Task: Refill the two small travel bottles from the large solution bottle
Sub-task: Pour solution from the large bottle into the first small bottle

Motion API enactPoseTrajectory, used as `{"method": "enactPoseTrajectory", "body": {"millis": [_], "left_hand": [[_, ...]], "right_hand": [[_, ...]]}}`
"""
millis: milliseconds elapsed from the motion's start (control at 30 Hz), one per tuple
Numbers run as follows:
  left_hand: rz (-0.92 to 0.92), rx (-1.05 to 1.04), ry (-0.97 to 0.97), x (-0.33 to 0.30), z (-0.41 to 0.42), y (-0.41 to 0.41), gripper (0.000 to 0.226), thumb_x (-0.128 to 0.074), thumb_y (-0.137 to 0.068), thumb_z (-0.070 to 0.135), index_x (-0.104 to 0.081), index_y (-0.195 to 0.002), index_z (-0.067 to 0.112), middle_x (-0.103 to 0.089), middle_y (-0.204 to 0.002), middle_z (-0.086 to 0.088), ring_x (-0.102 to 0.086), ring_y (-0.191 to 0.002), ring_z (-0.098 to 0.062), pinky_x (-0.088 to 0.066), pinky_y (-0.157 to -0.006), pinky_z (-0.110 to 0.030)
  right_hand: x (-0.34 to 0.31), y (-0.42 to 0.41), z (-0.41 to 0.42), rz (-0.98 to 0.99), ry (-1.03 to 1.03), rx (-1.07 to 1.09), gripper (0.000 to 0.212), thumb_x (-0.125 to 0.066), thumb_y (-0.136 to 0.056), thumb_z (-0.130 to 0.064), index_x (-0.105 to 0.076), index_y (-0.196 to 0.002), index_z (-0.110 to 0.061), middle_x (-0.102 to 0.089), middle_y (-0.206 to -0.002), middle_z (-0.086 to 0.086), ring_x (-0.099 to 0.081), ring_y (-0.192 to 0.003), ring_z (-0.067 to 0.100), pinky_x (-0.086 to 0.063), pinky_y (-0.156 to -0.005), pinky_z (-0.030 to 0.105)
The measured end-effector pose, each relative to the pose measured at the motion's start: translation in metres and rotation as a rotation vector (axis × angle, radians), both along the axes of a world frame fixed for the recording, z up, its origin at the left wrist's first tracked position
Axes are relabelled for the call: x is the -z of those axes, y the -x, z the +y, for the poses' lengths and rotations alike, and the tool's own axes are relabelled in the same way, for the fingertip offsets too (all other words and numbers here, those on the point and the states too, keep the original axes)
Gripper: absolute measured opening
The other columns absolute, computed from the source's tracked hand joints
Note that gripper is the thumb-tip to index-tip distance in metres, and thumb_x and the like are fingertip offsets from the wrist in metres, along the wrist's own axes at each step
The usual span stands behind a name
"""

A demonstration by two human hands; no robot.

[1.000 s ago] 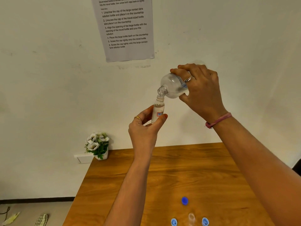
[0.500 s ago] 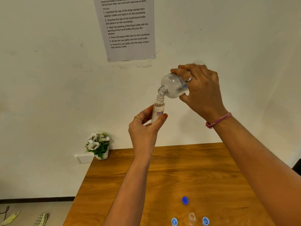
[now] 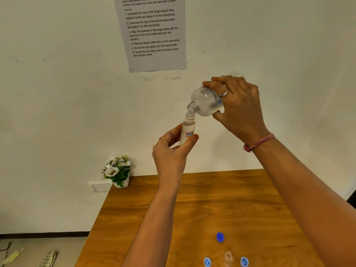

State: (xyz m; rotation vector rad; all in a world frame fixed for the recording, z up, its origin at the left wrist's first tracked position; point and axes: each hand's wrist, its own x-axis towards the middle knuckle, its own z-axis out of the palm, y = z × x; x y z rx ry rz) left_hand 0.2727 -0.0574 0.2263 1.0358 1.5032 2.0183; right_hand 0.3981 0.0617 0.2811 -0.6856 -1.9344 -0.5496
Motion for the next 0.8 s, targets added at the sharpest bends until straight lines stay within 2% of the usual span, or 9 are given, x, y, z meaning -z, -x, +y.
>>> {"method": "enactPoseTrajectory", "body": {"millis": [800], "left_hand": [[-0.004, -0.006, 0.002, 0.0008, -0.0010, 0.0041, 0.041, -0.081, -0.072, 0.017, -0.067, -0.110, 0.022, -0.071, -0.100, 0.011, -0.065, -0.093, -0.002, -0.048, -0.063, -0.006]], "right_hand": [[0.0006, 0.0056, -0.0004, -0.009, -0.007, 0.004, 0.060, -0.078, -0.068, -0.014, -0.057, -0.124, -0.020, -0.060, -0.120, 0.007, -0.054, -0.111, 0.030, -0.041, -0.084, 0.045]]}}
